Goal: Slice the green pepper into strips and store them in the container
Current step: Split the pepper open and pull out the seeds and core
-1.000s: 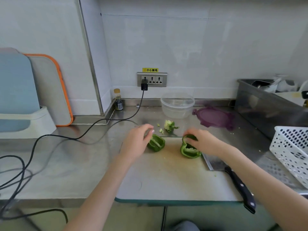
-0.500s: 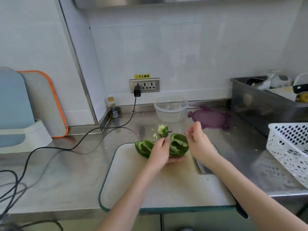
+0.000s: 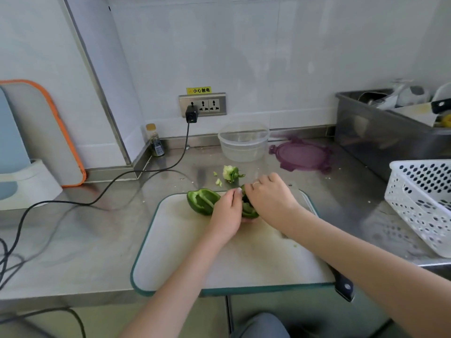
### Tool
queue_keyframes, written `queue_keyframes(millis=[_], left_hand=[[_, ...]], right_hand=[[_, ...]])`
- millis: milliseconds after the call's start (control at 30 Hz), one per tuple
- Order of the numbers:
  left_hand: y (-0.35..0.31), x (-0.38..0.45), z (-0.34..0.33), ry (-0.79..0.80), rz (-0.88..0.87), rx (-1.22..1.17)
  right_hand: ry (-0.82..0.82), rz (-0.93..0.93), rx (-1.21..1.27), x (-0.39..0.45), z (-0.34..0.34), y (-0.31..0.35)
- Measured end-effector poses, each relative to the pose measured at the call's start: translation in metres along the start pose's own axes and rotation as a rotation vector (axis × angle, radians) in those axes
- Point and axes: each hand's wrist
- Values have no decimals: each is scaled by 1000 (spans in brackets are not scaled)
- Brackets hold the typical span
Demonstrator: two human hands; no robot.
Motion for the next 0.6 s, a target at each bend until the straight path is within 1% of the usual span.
queue_keyframes(millis=[67,133,233,467,600], left_hand=[[-2,0,0,24,19,-62],[-5,-1,0,46,45,-131],[-4,0,1,67,54,-157],[-5,1,3,83,95,-207],[-6,1,5,91,99,-236]], right_hand=[[-13,38,47,0,-1,-7],[-12,115,78,1,-3,-16],[-24,210,79,1,-6,-23],[-53,348,144,0,-11,-30],[-27,378,171,-1,-12,-33]])
Point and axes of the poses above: each hand's wrist, its own x-axis towards the middle knuckle, its own z-axis out of the back of the hand, y = z × x, and after that the axes turned 5 degrees about y, right-handed
